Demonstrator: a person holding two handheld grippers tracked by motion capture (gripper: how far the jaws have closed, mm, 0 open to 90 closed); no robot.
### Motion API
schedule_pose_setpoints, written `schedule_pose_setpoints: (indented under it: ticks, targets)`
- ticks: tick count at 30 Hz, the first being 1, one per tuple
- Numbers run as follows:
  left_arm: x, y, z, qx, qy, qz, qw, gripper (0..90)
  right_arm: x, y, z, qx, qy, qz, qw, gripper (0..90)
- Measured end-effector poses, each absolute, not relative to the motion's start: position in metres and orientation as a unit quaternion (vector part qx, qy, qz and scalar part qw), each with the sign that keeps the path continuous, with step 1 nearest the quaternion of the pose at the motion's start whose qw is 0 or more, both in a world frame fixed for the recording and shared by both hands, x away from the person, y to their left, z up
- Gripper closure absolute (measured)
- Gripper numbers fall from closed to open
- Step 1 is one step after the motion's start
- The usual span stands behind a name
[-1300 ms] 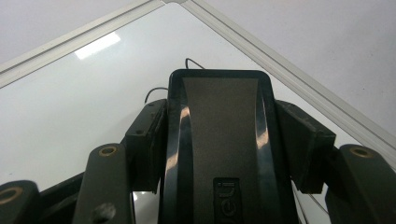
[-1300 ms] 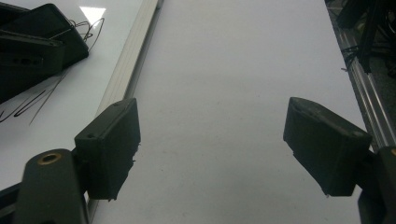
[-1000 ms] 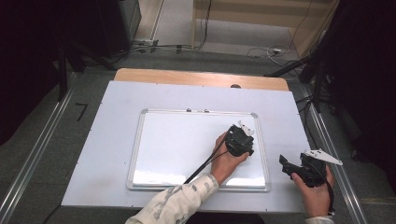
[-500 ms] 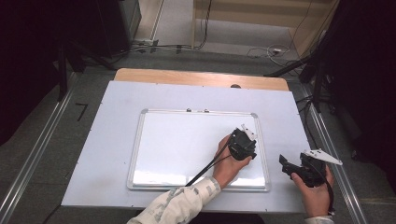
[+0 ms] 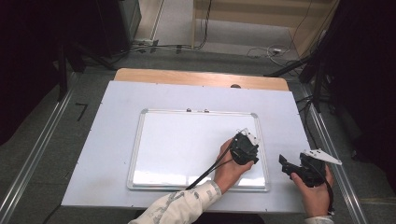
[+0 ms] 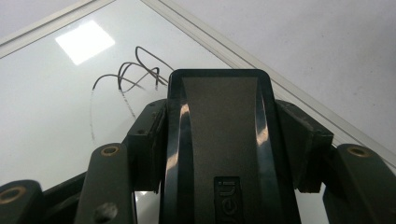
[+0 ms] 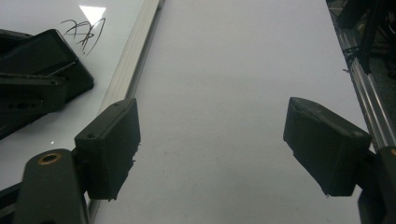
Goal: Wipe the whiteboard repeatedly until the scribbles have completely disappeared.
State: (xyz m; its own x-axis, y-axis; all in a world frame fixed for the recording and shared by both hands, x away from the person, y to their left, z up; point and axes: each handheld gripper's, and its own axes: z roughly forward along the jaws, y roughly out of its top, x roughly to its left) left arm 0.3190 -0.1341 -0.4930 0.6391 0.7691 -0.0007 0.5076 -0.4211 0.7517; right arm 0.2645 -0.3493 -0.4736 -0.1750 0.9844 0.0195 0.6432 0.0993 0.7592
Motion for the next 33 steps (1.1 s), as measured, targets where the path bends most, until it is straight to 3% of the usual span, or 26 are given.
schedule_pose_setpoints:
  ticks: [33]
  targets:
    - [0.342, -0.129, -0.493, 0.818, 0.404, 0.182, 0.367, 41.1, 0.263, -0.351, -0.473, 0.589, 0.691, 0.326, 0.263, 17.6]
